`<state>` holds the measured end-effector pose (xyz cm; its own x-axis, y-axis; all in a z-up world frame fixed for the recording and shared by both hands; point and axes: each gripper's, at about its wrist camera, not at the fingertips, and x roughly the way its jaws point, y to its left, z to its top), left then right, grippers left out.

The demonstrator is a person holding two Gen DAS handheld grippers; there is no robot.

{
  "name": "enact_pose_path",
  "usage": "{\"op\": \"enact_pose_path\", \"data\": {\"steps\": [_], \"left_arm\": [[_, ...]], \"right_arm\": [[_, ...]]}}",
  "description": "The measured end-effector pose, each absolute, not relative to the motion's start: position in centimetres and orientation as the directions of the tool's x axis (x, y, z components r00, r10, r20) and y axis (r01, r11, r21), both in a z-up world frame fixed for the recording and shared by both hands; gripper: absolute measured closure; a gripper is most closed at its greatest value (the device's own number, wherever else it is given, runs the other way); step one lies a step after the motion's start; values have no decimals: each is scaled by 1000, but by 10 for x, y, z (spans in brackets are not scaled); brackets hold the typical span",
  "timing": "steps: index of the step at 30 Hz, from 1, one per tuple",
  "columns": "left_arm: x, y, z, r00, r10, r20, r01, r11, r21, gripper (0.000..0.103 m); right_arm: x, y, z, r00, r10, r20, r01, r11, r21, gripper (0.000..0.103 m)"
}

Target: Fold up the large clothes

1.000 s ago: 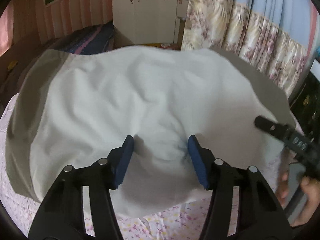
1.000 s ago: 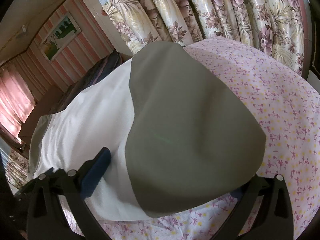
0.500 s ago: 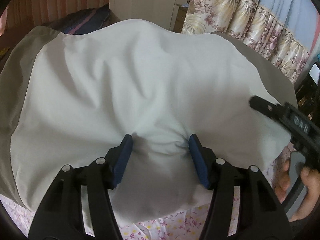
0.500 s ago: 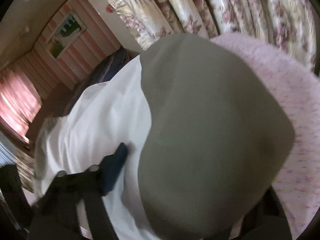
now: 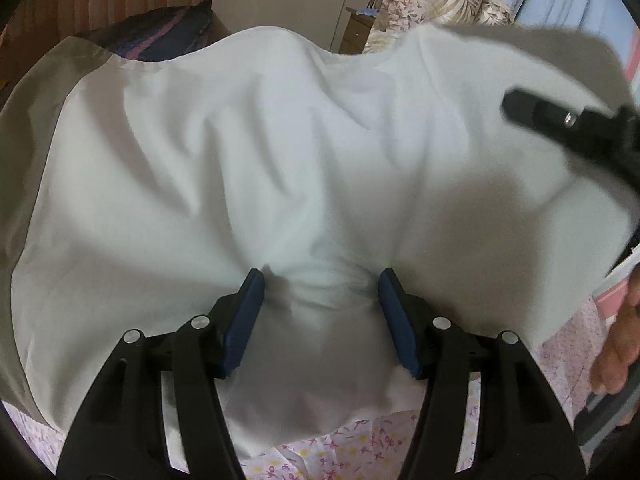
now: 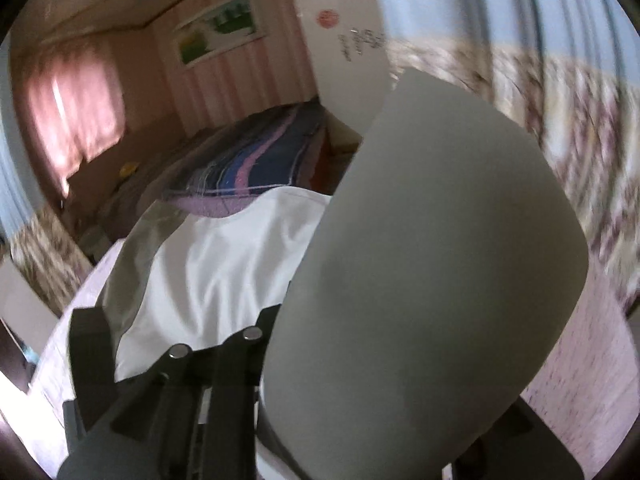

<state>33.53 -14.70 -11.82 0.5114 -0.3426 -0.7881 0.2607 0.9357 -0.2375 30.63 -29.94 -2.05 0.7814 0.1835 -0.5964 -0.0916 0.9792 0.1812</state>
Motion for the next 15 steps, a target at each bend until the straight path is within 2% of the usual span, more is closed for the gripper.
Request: {"op": "enact_pose_path", "data": {"steps": [5, 9, 12, 15], "left_arm": [[323, -126, -99, 524, -365, -769, 274, 928, -254, 44], [291, -83, -64, 562, -384, -733, 303, 920, -250, 44], [276, -42, -49, 611, -303, -731, 269, 948, -167, 31], [273, 12, -48, 645, -212, -735, 179, 976, -124, 31]], "right_arm": [[305, -258, 5, 794, 178, -582, -161, 984, 81, 81], [304, -203, 14, 793, 155, -589, -226, 973, -49, 82], [305, -148, 13, 789, 134, -600, -284, 945, -162, 82], [301, -86, 4, 795, 86, -601, -339, 885, -321, 83]]}}
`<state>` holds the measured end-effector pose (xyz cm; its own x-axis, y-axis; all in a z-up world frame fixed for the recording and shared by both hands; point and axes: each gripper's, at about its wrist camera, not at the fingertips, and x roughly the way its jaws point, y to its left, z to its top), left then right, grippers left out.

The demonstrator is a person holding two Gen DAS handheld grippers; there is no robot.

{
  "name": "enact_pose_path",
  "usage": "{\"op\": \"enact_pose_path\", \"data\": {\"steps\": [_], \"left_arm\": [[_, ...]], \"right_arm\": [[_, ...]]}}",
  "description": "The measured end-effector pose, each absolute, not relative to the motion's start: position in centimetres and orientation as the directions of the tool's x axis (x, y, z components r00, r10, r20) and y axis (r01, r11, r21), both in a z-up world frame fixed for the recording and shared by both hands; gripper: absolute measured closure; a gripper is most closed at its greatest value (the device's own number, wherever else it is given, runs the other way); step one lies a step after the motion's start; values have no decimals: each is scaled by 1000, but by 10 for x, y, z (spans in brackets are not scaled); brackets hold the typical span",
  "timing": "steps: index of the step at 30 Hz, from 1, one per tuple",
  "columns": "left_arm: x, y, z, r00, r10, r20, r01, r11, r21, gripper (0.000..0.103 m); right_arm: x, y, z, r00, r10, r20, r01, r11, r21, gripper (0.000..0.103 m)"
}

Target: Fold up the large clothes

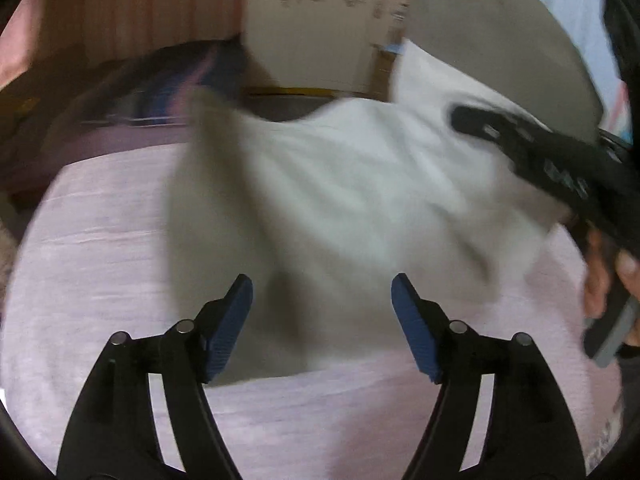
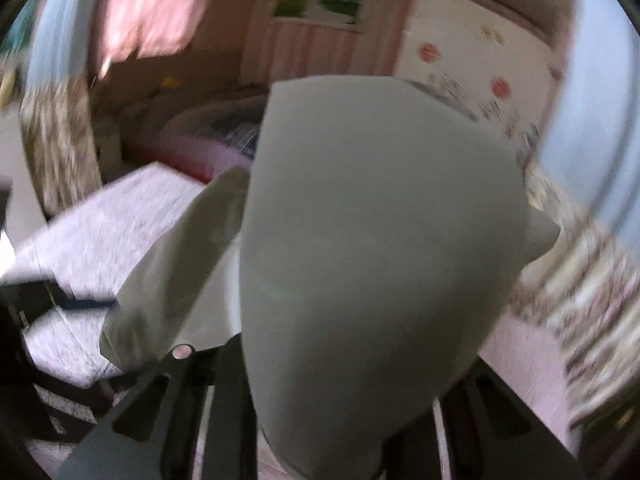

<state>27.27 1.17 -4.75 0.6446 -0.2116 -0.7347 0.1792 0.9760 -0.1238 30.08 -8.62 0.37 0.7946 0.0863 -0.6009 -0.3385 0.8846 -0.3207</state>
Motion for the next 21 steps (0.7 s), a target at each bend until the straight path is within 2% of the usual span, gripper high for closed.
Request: {"op": "enact_pose_path", "data": {"steps": [5, 9, 12, 17, 20, 21], "left_arm": [[271, 96, -67, 629, -139, -765, 82, 990, -113, 33], [267, 136, -81, 624, -153, -767, 69, 988, -141, 33], [257, 159, -91, 613, -144, -777, 54, 989, -141, 33], [247, 163, -105, 591, -157, -791, 72, 987, -142, 32], [247, 161, -106, 586, -160, -794, 69, 987, -148, 32], [245, 161, -102, 591, -172, -788, 72, 984, -161, 32]], "right_arm": [[280, 8, -41, 786, 27, -618, -467, 681, -564, 84], [262, 36, -97, 733, -15, -680, -555, 565, -610, 83], [258, 33, -127, 717, -24, -697, -564, 568, -600, 83], [251, 27, -126, 721, -5, -693, -555, 594, -582, 80], [246, 25, -106, 706, 20, -708, -561, 627, -541, 66], [243, 20, -97, 697, 32, -716, -568, 635, -525, 55]]}}
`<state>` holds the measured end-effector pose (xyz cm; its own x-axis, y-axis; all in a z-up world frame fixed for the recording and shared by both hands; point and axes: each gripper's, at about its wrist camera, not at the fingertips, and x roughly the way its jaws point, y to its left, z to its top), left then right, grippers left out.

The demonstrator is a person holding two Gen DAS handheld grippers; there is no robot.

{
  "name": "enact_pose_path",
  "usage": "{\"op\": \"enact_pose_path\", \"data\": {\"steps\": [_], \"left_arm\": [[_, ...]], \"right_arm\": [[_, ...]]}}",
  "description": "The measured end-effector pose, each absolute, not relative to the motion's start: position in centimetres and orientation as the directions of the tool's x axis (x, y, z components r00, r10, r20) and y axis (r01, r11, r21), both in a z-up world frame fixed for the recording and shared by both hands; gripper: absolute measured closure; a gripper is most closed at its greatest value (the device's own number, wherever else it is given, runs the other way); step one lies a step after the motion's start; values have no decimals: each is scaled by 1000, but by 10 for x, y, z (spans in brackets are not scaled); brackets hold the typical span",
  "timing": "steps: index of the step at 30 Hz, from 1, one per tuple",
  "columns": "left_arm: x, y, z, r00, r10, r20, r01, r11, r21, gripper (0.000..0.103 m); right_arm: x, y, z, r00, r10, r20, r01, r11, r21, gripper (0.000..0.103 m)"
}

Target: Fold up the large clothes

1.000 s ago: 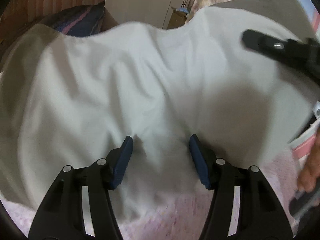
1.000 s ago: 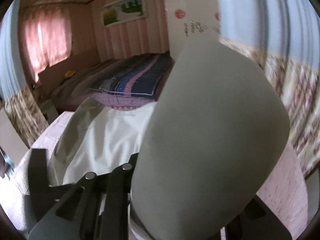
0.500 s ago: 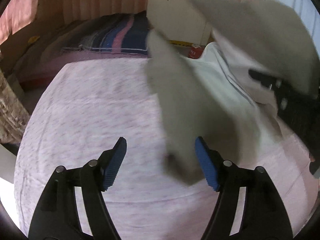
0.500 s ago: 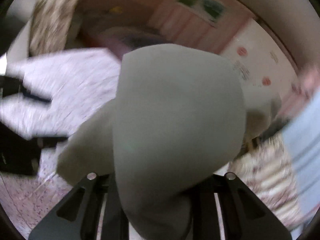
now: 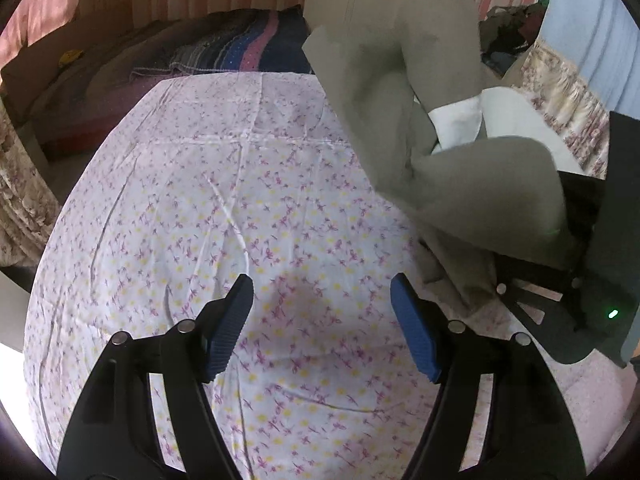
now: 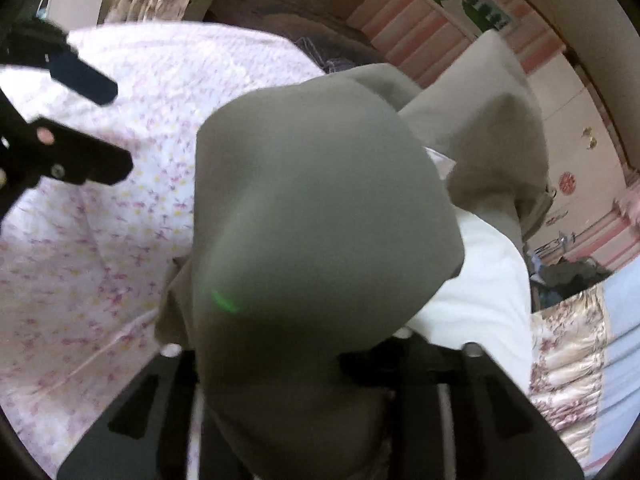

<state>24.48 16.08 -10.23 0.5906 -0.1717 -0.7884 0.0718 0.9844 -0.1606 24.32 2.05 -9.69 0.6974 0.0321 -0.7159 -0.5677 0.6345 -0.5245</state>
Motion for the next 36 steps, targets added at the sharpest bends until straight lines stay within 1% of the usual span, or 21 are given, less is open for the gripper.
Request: {"op": "enact_pose_path", "data": {"steps": [1, 2, 3, 4, 8, 10, 12, 15, 17, 18, 21, 23, 24, 25, 26, 28, 29, 30, 31, 33, 36], "left_arm": [[243, 165, -101, 596, -177, -783, 73, 983, -166, 27], [241, 165, -96, 607, -176, -775, 73, 983, -166, 24], [238, 166, -91, 619, -171, -766, 72, 984, -161, 20], [237, 165, -86, 630, -167, -759, 72, 985, -157, 19], [236, 154, -61, 660, -188, -727, 93, 981, -170, 13], [235, 144, -52, 670, -190, -717, 108, 981, -159, 12], [234, 132, -44, 677, -196, -709, 131, 981, -146, 12], [231, 119, -28, 696, -204, -688, 140, 979, -149, 11], [232, 115, -19, 704, -227, -673, 149, 974, -172, 6], [233, 109, -14, 703, -257, -664, 168, 966, -196, 4], [236, 85, -8, 687, -307, -659, 215, 952, -219, 4], [242, 62, -11, 671, -308, -674, 244, 951, -191, 4], [246, 53, -16, 661, -303, -686, 251, 951, -178, 4], [252, 42, -24, 640, -300, -707, 261, 951, -167, 7], [256, 38, -31, 624, -302, -721, 267, 949, -166, 12], [264, 30, -51, 591, -276, -758, 263, 954, -142, 48], [268, 30, -60, 573, -266, -775, 261, 956, -135, 57], [271, 33, -68, 551, -267, -791, 254, 956, -146, 63], [273, 39, -76, 537, -274, -798, 238, 957, -169, 66], [271, 53, -84, 532, -302, -791, 218, 952, -217, 68], [263, 73, -96, 520, -343, -782, 210, 939, -272, 69]], "right_arm": [[241, 12, -87, 688, 55, -723, -580, 640, -504, 41], [232, 6, -75, 686, 78, -723, -587, 646, -488, 38], [225, -2, -64, 684, 93, -724, -590, 654, -473, 26], [221, -9, -57, 687, 103, -719, -587, 662, -466, 15], [192, -52, -21, 703, 158, -694, -586, 681, -439, 15], [188, -69, -12, 714, 166, -680, -575, 693, -434, 14], [191, -93, 3, 742, 154, -652, -521, 744, -418, 14], [214, -132, 26, 750, 180, -636, -470, 822, -321, 14], [235, -155, 36, 755, 178, -631, -409, 880, -241, 14], [248, -162, 33, 751, 174, -637, -378, 904, -200, 14], [274, -187, 9, 707, 198, -679, -313, 948, -49, 15], [285, -196, -9, 672, 237, -702, -297, 954, 38, 18], [286, -197, -17, 653, 255, -713, -297, 952, 70, 29], [286, -196, -27, 630, 280, -724, -300, 948, 106, 44], [287, -196, -33, 613, 309, -727, -308, 941, 140, 50], [285, -192, -39, 595, 345, -726, -328, 929, 173, 67], [284, -188, -42, 595, 347, -725, -336, 927, 167, 68], [278, -181, -44, 598, 343, -724, -344, 926, 154, 69], [277, -175, -45, 599, 342, -724, -360, 923, 138, 69], [277, -167, -49, 591, 351, -726, -383, 915, 130, 69], [278, -161, -59, 588, 343, -733, -419, 904, 86, 69]]}}
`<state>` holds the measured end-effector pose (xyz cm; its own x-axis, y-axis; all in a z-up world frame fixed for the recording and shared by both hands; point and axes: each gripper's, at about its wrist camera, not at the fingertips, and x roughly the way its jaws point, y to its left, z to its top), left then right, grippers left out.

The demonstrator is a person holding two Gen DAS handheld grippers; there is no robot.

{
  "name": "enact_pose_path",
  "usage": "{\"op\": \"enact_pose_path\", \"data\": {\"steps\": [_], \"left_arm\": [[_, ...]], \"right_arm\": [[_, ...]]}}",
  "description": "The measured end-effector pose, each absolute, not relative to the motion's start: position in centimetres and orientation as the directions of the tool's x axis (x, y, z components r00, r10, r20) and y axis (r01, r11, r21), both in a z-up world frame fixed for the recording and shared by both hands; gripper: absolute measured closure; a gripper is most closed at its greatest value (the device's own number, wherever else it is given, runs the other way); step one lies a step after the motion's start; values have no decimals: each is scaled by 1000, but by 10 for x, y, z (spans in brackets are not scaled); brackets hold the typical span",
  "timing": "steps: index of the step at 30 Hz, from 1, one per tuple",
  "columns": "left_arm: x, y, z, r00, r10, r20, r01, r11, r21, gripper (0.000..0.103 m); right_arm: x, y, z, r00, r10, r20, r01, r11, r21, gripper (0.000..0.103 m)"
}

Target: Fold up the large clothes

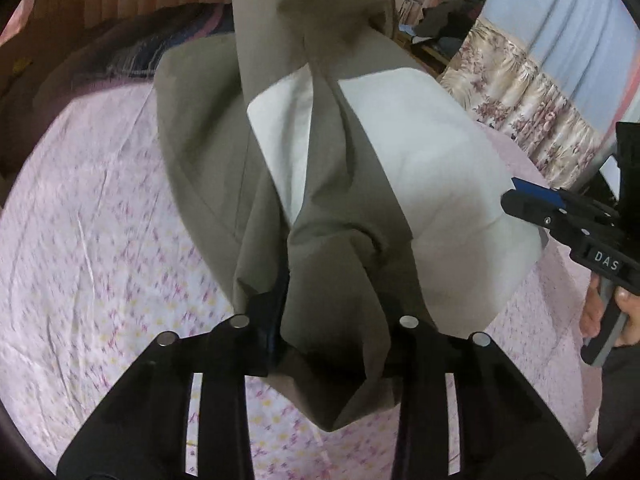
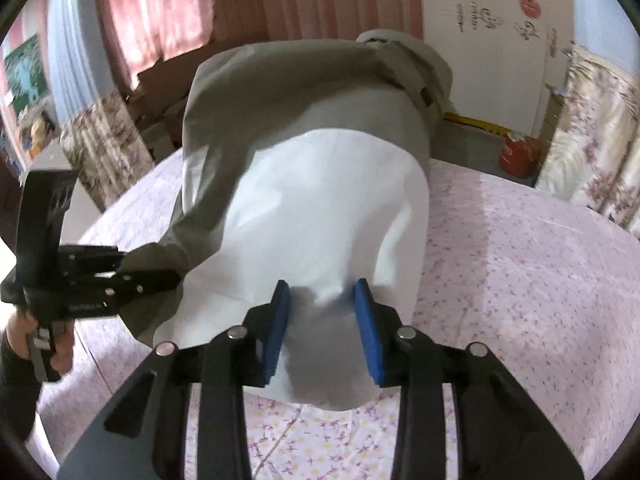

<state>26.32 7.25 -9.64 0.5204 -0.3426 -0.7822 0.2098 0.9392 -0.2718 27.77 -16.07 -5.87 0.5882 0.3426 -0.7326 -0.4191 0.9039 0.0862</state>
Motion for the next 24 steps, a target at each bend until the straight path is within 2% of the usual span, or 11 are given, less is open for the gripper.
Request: {"op": "enact_pose_path", "data": {"steps": [5, 6, 7, 8, 10, 12, 16, 20, 21, 23, 24], "left_arm": [[268, 83, -106, 496, -376, -783, 195, 927, -322, 65], [269, 81, -103, 501, -365, -784, 194, 931, -310, 60], [269, 78, -94, 513, -349, -784, 199, 937, -287, 56], [268, 76, -89, 526, -335, -782, 200, 942, -269, 50], [270, 74, -68, 572, -300, -763, 194, 954, -230, 18], [275, 72, -49, 614, -283, -737, 191, 959, -209, 7], [313, 65, -24, 641, -243, -728, 190, 969, -156, 7], [361, 72, -24, 632, -201, -748, 148, 979, -138, 9], [369, 75, -24, 634, -187, -750, 134, 982, -132, 13], [387, 85, -28, 633, -171, -755, 106, 985, -134, 31], [395, 90, -30, 627, -187, -756, 107, 982, -155, 50]], "right_arm": [[282, -168, -39, 581, 358, -731, -415, 903, 112, 66], [283, -169, -32, 590, 362, -722, -416, 902, 113, 66], [284, -173, -22, 611, 363, -704, -412, 905, 108, 61], [286, -176, -18, 626, 356, -694, -405, 909, 102, 58], [293, -181, -10, 649, 339, -681, -386, 918, 89, 54], [305, -185, -8, 662, 320, -677, -366, 927, 80, 54], [325, -182, -12, 684, 280, -674, -352, 936, 32, 54], [355, -179, -17, 715, 243, -655, -330, 944, -10, 54], [363, -177, -17, 719, 236, -654, -326, 945, -17, 54], [389, -172, -19, 709, 232, -666, -329, 944, -21, 56], [397, -169, -19, 703, 233, -672, -335, 942, -24, 63]]}}
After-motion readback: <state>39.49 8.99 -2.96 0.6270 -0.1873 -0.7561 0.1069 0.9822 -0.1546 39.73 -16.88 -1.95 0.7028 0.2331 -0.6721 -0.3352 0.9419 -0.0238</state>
